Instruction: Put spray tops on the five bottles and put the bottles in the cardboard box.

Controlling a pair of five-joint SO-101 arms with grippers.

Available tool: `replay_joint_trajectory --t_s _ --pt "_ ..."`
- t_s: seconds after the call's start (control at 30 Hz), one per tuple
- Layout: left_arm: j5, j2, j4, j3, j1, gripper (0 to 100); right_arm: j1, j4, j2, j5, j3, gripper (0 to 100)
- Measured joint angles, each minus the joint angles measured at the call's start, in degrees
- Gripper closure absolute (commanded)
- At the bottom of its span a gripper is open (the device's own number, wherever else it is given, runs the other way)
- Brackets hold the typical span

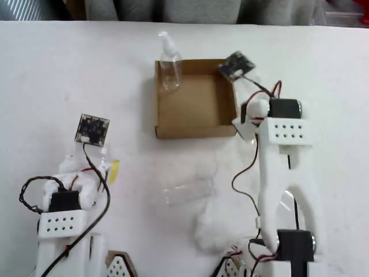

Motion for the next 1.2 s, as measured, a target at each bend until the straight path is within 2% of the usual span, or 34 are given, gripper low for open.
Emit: replay_joint_trajectory --t_s 0.27,0.4,0.6,0.8,1.0,1.2 --pt "0.0 0.0 0.0 0.0 0.0 82 0.0 2.9 -10.0 -24.6 0.0 98.1" --pt "0.0 -0.2 -1.3 0.0 0.0 82 -0.9 3.5 -16.9 -33.4 0.0 98.1" --pt "4.0 -0.2 -6.9 0.0 0.0 82 -7.6 2.1 -24.6 -34.9 0.0 98.1" --pt "10.5 -0.2 -11.0 -3.9 1.4 82 -8.6 -2.6 -30.2 -35.3 0.0 98.1" --pt "15.8 -0.2 -19.5 -6.4 11.0 82 -8.9 -8.6 -39.8 -35.4 0.0 98.1" --pt "16.9 -0.2 -23.7 -6.4 21.3 82 -9.0 -15.6 -49.9 -35.4 -0.1 98.1"
